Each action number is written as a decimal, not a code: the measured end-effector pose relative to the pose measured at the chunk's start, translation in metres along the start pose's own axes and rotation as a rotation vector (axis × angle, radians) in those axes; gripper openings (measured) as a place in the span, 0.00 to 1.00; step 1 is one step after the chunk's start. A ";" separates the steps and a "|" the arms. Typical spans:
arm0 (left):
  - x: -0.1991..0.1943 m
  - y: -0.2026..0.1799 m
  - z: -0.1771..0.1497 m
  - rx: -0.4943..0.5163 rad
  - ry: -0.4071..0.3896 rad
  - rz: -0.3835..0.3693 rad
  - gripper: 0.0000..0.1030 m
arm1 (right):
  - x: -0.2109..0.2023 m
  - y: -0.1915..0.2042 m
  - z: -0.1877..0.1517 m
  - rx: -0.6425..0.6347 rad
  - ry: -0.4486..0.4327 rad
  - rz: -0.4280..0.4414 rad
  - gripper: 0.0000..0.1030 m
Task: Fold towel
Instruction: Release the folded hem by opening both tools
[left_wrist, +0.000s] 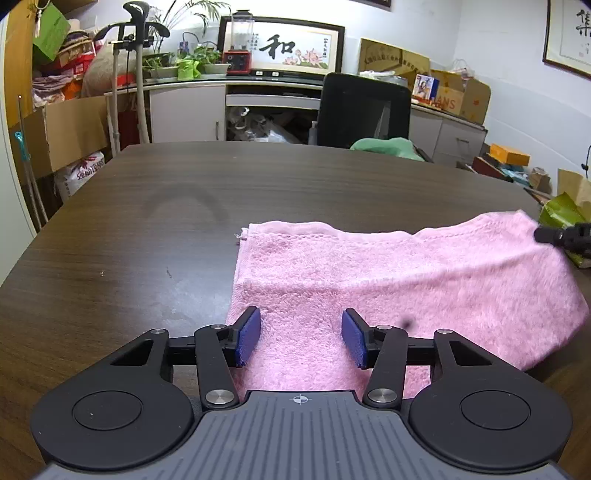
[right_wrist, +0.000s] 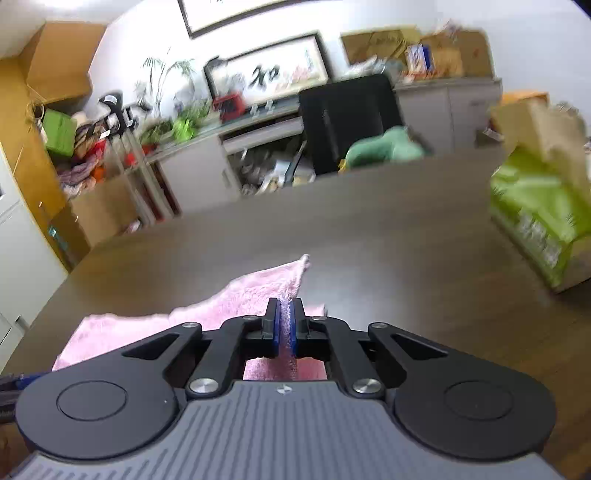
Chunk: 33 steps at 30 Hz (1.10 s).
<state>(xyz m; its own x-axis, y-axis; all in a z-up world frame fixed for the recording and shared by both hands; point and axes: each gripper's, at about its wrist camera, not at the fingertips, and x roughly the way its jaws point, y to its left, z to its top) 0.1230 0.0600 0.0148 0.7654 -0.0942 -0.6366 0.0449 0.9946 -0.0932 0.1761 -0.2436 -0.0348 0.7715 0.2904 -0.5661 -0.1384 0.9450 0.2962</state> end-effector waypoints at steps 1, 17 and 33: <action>0.000 0.000 0.000 -0.004 -0.001 0.006 0.51 | 0.005 0.001 -0.002 -0.009 0.019 -0.009 0.05; -0.006 -0.002 0.001 -0.019 -0.005 0.106 0.57 | -0.027 -0.003 -0.007 0.060 0.021 0.153 0.22; -0.030 0.005 -0.004 0.009 -0.065 0.104 0.60 | -0.041 0.011 -0.041 0.024 0.178 0.224 0.46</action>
<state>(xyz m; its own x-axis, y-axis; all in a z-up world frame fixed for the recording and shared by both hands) 0.0976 0.0672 0.0299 0.8065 0.0122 -0.5912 -0.0315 0.9993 -0.0225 0.1176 -0.2391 -0.0399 0.6020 0.5149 -0.6103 -0.2767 0.8515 0.4455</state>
